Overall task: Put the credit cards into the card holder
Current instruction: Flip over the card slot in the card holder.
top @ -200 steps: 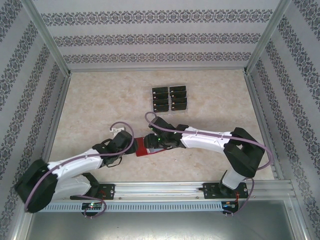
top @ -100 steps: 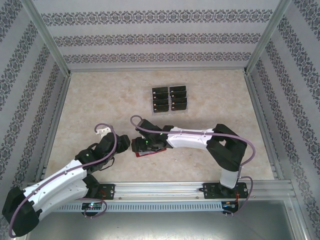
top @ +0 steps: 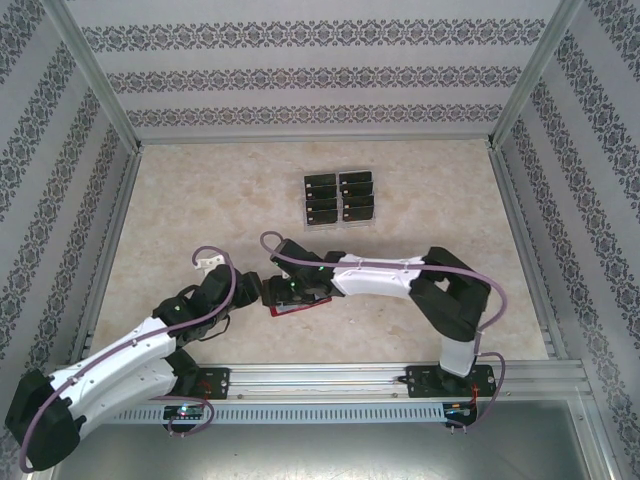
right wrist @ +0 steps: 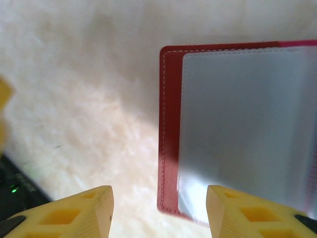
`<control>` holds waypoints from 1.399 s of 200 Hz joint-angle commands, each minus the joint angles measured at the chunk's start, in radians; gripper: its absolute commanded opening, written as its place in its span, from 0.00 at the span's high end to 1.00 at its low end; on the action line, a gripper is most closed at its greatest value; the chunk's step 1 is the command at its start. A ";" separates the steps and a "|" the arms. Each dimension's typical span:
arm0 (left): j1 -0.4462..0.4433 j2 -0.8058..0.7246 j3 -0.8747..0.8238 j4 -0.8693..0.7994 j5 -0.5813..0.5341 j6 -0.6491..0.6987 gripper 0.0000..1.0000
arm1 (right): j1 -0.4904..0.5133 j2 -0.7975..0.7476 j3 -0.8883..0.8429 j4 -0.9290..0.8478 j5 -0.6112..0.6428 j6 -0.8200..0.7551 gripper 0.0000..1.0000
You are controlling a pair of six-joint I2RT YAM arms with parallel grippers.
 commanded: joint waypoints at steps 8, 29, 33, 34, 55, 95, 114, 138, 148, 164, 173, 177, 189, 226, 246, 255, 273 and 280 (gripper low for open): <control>0.010 0.037 0.049 0.002 0.039 0.037 0.29 | -0.023 -0.156 -0.066 0.002 0.037 -0.020 0.47; 0.009 0.083 0.068 0.051 0.081 0.064 0.29 | -0.059 -0.231 -0.134 -0.002 0.062 -0.031 0.47; 0.009 0.093 0.074 0.061 0.090 0.068 0.29 | -0.071 -0.240 -0.147 -0.002 0.066 -0.035 0.48; 0.009 0.096 0.074 0.062 0.091 0.070 0.29 | -0.074 -0.242 -0.151 -0.002 0.067 -0.035 0.48; 0.007 0.174 0.117 0.095 0.128 0.098 0.29 | -0.131 -0.258 -0.198 0.000 0.064 -0.046 0.54; 0.003 0.364 0.195 0.144 0.180 0.127 0.30 | -0.157 -0.167 -0.163 0.000 0.045 -0.104 0.79; -0.002 0.430 0.212 0.154 0.187 0.132 0.30 | -0.159 -0.109 -0.145 0.008 0.046 -0.113 0.85; -0.012 0.497 0.229 0.126 0.178 0.148 0.30 | -0.167 -0.061 -0.151 0.010 0.071 -0.112 0.86; -0.016 0.526 0.234 0.106 0.176 0.162 0.30 | -0.172 -0.056 -0.170 0.021 0.083 -0.107 0.86; -0.018 0.573 0.239 0.071 0.168 0.185 0.30 | -0.180 -0.052 -0.203 0.035 0.092 -0.098 0.86; -0.018 0.598 0.242 0.053 0.167 0.199 0.30 | -0.184 -0.054 -0.222 0.044 0.094 -0.091 0.86; -0.018 0.609 0.244 0.045 0.165 0.203 0.30 | -0.185 -0.055 -0.229 0.048 0.096 -0.089 0.86; -0.018 0.634 0.246 0.021 0.159 0.211 0.30 | -0.186 -0.062 -0.253 0.055 0.105 -0.078 0.86; -0.018 0.646 0.219 -0.005 0.127 0.212 0.30 | -0.187 -0.087 -0.318 0.069 0.129 -0.038 0.85; -0.016 0.645 0.210 -0.005 0.109 0.216 0.29 | -0.187 -0.102 -0.349 0.072 0.140 -0.014 0.85; -0.011 0.647 0.209 -0.003 0.104 0.219 0.29 | -0.187 -0.109 -0.362 0.072 0.145 -0.003 0.85; 0.003 0.662 0.208 0.007 0.104 0.228 0.29 | -0.186 -0.118 -0.388 0.073 0.149 0.027 0.85; 0.008 0.670 0.210 0.012 0.105 0.234 0.29 | -0.186 -0.124 -0.397 0.076 0.152 0.039 0.85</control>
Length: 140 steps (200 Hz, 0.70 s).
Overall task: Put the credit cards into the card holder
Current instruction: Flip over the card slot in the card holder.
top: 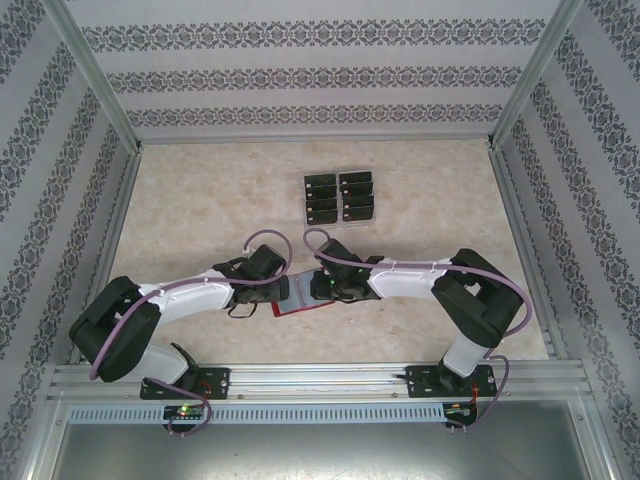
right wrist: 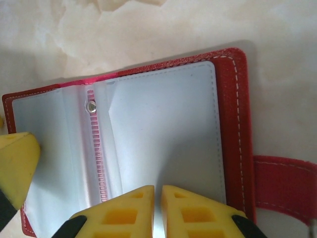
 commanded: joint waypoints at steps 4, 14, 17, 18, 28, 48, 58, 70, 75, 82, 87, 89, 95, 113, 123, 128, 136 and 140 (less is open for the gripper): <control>0.019 0.042 -0.019 -0.065 -0.050 0.036 0.29 | -0.007 -0.003 -0.069 -0.087 0.060 0.063 0.85; 0.025 0.053 -0.012 -0.060 -0.047 0.044 0.29 | 0.001 -0.012 -0.084 -0.078 0.062 0.080 0.85; 0.025 0.058 -0.009 -0.059 -0.046 0.047 0.29 | 0.003 -0.015 -0.088 -0.075 0.065 0.086 0.85; 0.026 0.059 -0.008 -0.059 -0.045 0.047 0.29 | 0.003 -0.015 -0.088 -0.075 0.065 0.086 0.85; 0.032 0.072 0.002 -0.058 -0.043 0.058 0.29 | 0.014 -0.025 -0.096 -0.066 0.065 0.101 0.84; 0.039 0.078 0.023 -0.059 -0.034 0.081 0.29 | 0.036 -0.041 -0.094 -0.060 0.068 0.121 0.81; 0.038 0.071 0.039 -0.071 -0.032 0.089 0.29 | 0.045 -0.048 -0.084 -0.062 0.074 0.124 0.81; 0.039 0.042 0.052 -0.083 -0.020 0.098 0.29 | 0.051 -0.056 -0.075 -0.063 0.078 0.128 0.80; 0.039 0.021 0.057 -0.088 -0.015 0.098 0.29 | 0.050 -0.058 -0.072 -0.064 0.080 0.129 0.80; 0.038 -0.005 0.062 -0.096 -0.004 0.097 0.29 | 0.051 -0.061 -0.069 -0.064 0.083 0.128 0.79; 0.037 -0.022 0.068 -0.103 0.005 0.095 0.29 | 0.051 -0.062 -0.068 -0.067 0.086 0.129 0.79; 0.036 -0.030 0.070 -0.105 0.009 0.094 0.29 | 0.050 -0.062 -0.066 -0.067 0.087 0.129 0.79; 0.034 -0.051 0.076 -0.110 0.023 0.091 0.29 | 0.050 -0.063 -0.065 -0.069 0.091 0.128 0.80; 0.008 -0.088 0.095 -0.125 0.044 0.074 0.29 | 0.051 -0.064 -0.064 -0.069 0.096 0.128 0.79; -0.014 -0.094 0.105 -0.128 0.047 0.064 0.29 | 0.049 -0.061 -0.067 -0.067 0.098 0.130 0.79; -0.027 -0.089 0.111 -0.128 0.048 0.057 0.29 | 0.050 -0.060 -0.069 -0.063 0.098 0.131 0.79; -0.050 -0.082 0.117 -0.123 0.049 0.047 0.29 | 0.049 -0.058 -0.073 -0.059 0.098 0.134 0.80; -0.059 -0.075 0.120 -0.119 0.049 0.042 0.29 | 0.048 -0.056 -0.075 -0.057 0.098 0.134 0.79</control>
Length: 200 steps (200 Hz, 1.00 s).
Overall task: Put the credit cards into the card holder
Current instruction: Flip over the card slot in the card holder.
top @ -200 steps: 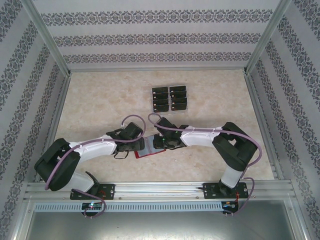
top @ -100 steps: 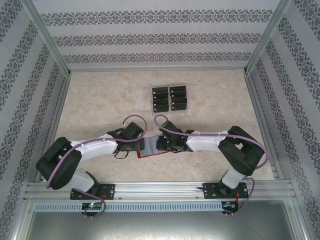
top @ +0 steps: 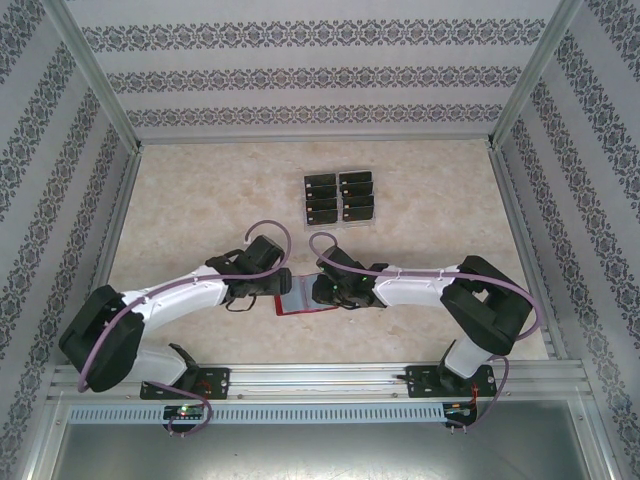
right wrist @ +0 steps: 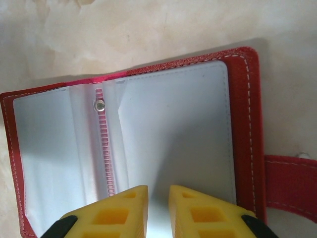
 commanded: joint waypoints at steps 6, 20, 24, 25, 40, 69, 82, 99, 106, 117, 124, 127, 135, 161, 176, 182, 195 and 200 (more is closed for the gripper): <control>-0.070 0.013 0.039 -0.026 0.016 -0.024 0.29 | 0.007 0.003 -0.022 -0.071 0.040 0.020 0.79; -0.102 0.046 0.046 -0.015 0.006 -0.037 0.29 | 0.007 0.005 -0.027 -0.062 0.041 0.023 0.79; -0.109 0.055 0.046 -0.012 0.004 -0.039 0.29 | 0.007 0.004 -0.028 -0.061 0.042 0.024 0.79; -0.110 0.057 0.045 -0.010 0.004 -0.040 0.29 | 0.007 0.005 -0.028 -0.061 0.041 0.025 0.79; -0.129 0.098 0.045 0.006 -0.001 -0.044 0.29 | 0.006 0.006 -0.027 -0.059 0.040 0.025 0.79; -0.149 0.163 0.049 0.002 -0.010 -0.037 0.29 | 0.003 0.002 -0.031 -0.060 0.044 0.026 0.79; -0.149 0.180 0.051 -0.027 -0.031 -0.034 0.29 | 0.001 -0.002 -0.036 -0.060 0.046 0.028 0.79; -0.149 0.185 0.051 -0.077 -0.067 -0.025 0.29 | -0.006 -0.007 -0.044 -0.059 0.045 0.029 0.79; -0.149 0.185 0.050 -0.097 -0.082 -0.020 0.28 | -0.007 -0.010 -0.048 -0.060 0.047 0.028 0.79; -0.148 0.181 0.044 -0.115 -0.101 -0.014 0.28 | -0.010 -0.012 -0.056 -0.059 0.047 0.031 0.79; -0.147 0.179 0.036 -0.115 -0.106 -0.012 0.28 | -0.011 -0.014 -0.059 -0.059 0.045 0.031 0.79; -0.147 0.177 0.034 -0.115 -0.108 -0.012 0.28 | -0.012 -0.015 -0.060 -0.059 0.045 0.030 0.79; -0.146 0.179 0.026 -0.114 -0.113 -0.014 0.28 | -0.012 -0.016 -0.062 -0.057 0.044 0.030 0.79; -0.145 0.184 0.012 -0.104 -0.116 -0.017 0.28 | -0.017 -0.023 -0.063 -0.052 0.033 0.026 0.79; -0.146 0.186 0.011 -0.103 -0.118 -0.019 0.27 | -0.020 -0.029 -0.049 -0.051 0.013 0.004 0.78; -0.146 0.185 0.009 -0.103 -0.119 -0.017 0.28 | -0.022 -0.034 -0.041 -0.045 -0.005 -0.012 0.77; -0.146 0.174 0.006 -0.100 -0.118 -0.017 0.27 | -0.029 -0.053 -0.014 -0.036 -0.052 -0.065 0.74; -0.146 0.167 0.004 -0.096 -0.117 -0.016 0.27 | -0.032 -0.064 0.001 -0.038 -0.068 -0.087 0.72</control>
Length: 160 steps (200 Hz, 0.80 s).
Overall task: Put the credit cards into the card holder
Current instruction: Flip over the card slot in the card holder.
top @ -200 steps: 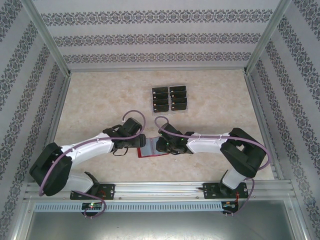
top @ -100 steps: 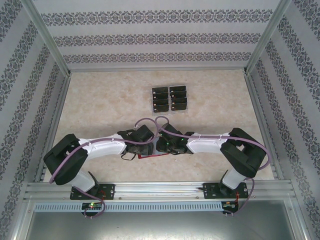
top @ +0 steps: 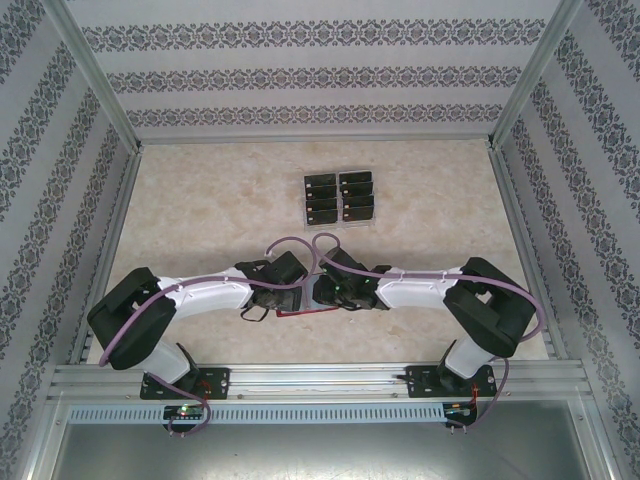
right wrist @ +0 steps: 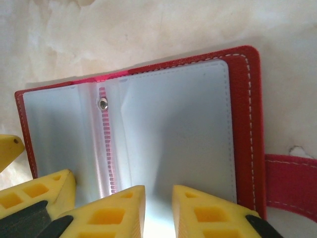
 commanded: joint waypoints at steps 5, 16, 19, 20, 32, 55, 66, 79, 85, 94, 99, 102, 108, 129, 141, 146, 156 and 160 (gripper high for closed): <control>-0.006 -0.016 -0.032 -0.048 -0.040 0.007 0.26 | -0.026 -0.056 0.045 -0.072 -0.070 -0.110 0.70; -0.004 -0.031 -0.032 -0.044 -0.039 0.008 0.25 | -0.039 -0.099 0.083 -0.085 -0.107 -0.155 0.66; -0.004 -0.035 -0.033 -0.045 -0.039 0.007 0.25 | -0.043 -0.112 0.095 -0.091 -0.112 -0.165 0.65; -0.003 -0.037 -0.032 -0.044 -0.038 0.008 0.25 | -0.045 -0.116 0.100 -0.095 -0.113 -0.168 0.64; 0.002 -0.057 -0.030 -0.042 -0.035 0.006 0.24 | -0.071 -0.169 0.147 -0.136 -0.134 -0.199 0.61; 0.011 -0.107 -0.034 -0.024 -0.014 0.000 0.21 | -0.158 -0.240 0.236 -0.233 -0.134 -0.245 0.59; 0.015 -0.133 -0.035 -0.007 0.000 -0.008 0.20 | -0.218 -0.244 0.280 -0.284 -0.127 -0.276 0.57; 0.019 -0.162 -0.032 0.013 0.017 -0.017 0.18 | -0.295 -0.228 0.326 -0.331 -0.120 -0.306 0.56; 0.020 -0.175 -0.029 0.022 0.025 -0.022 0.17 | -0.331 -0.216 0.347 -0.346 -0.118 -0.323 0.56; 0.021 -0.193 -0.024 0.032 0.035 -0.029 0.16 | -0.381 -0.189 0.384 -0.376 -0.101 -0.347 0.55; 0.021 -0.200 -0.019 0.037 0.037 -0.031 0.15 | -0.406 -0.174 0.405 -0.384 -0.099 -0.360 0.55; 0.021 -0.204 -0.016 0.037 0.039 -0.032 0.15 | -0.422 -0.162 0.415 -0.386 -0.098 -0.367 0.54; 0.021 -0.213 -0.007 0.037 0.041 -0.035 0.13 | -0.450 -0.137 0.436 -0.392 -0.096 -0.378 0.53; 0.023 -0.237 0.027 0.025 0.035 -0.030 0.08 | -0.540 -0.041 0.511 -0.397 -0.093 -0.387 0.52; 0.025 -0.251 0.043 0.014 0.023 -0.027 0.00 | -0.581 0.012 0.551 -0.392 -0.099 -0.388 0.50; 0.026 -0.258 0.047 0.010 0.015 -0.027 0.00 | -0.595 0.036 0.566 -0.386 -0.102 -0.386 0.49; 0.032 -0.272 0.054 0.001 -0.013 -0.030 0.00 | -0.626 0.076 0.598 -0.386 -0.111 -0.380 0.47; 0.038 -0.279 0.057 -0.001 -0.025 -0.030 0.00 | -0.635 0.086 0.608 -0.384 -0.119 -0.378 0.46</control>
